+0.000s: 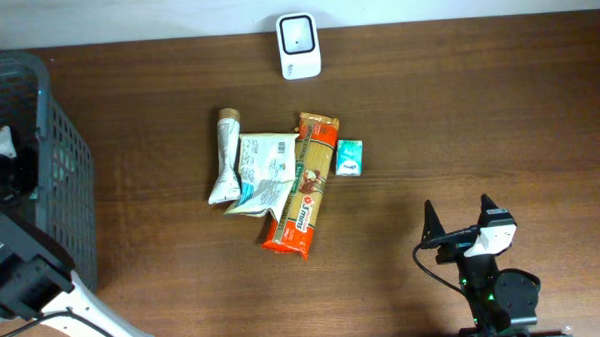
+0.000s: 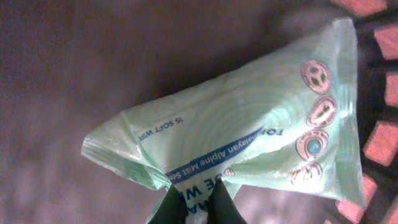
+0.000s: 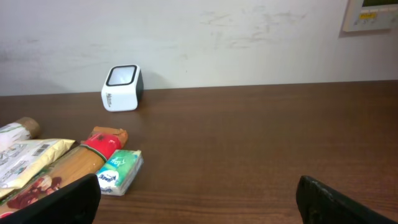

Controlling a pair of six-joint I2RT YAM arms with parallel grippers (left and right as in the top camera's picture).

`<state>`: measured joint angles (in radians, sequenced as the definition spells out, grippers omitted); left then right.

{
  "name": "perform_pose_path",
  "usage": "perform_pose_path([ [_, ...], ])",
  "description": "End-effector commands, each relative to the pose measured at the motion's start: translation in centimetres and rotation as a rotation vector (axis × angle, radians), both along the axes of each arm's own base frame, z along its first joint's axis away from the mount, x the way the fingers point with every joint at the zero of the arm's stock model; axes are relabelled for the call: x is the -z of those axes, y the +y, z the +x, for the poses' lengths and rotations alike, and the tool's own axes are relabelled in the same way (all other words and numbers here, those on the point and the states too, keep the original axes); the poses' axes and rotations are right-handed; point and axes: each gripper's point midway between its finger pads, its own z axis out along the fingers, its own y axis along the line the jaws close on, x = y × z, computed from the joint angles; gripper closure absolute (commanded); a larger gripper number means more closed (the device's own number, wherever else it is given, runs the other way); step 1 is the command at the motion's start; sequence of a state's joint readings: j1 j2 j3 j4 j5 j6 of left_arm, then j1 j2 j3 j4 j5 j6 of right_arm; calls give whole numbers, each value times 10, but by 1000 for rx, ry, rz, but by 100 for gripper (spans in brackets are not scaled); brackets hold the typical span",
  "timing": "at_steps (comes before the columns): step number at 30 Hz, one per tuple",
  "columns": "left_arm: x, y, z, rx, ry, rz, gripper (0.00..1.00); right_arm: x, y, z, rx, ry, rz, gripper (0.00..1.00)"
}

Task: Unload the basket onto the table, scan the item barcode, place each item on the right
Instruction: 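Carry the green wipes pack from the basket and lower it right of the spaghetti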

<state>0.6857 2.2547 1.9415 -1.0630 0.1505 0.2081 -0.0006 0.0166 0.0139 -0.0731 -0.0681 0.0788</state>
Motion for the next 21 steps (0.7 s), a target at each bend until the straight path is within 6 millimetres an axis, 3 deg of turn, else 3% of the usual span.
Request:
perform_pose_path([
  [1,-73,14,13,-71,-103,81,100,3,-3,0,16,4,-1,1],
  [5,-149,10,8,-127,-224,148,100,3,-3,0,16,4,-1,1],
  [11,-258,-17,-20,-155,-418,259,100,3,-3,0,16,4,-1,1],
  [15,-317,-63,-28,-79,-549,316,100,3,-3,0,15,4,-1,1],
  [17,-332,-99,-20,1,-592,312,100,3,-3,0,16,4,-1,1],
  [18,-332,-134,-8,86,-601,284,100,3,-3,0,15,4,-1,1],
  [20,-325,-173,5,180,-591,243,100,3,-3,0,16,4,-1,1],
  [21,-322,-181,7,201,-586,233,100,3,-3,0,16,4,-1,1],
])
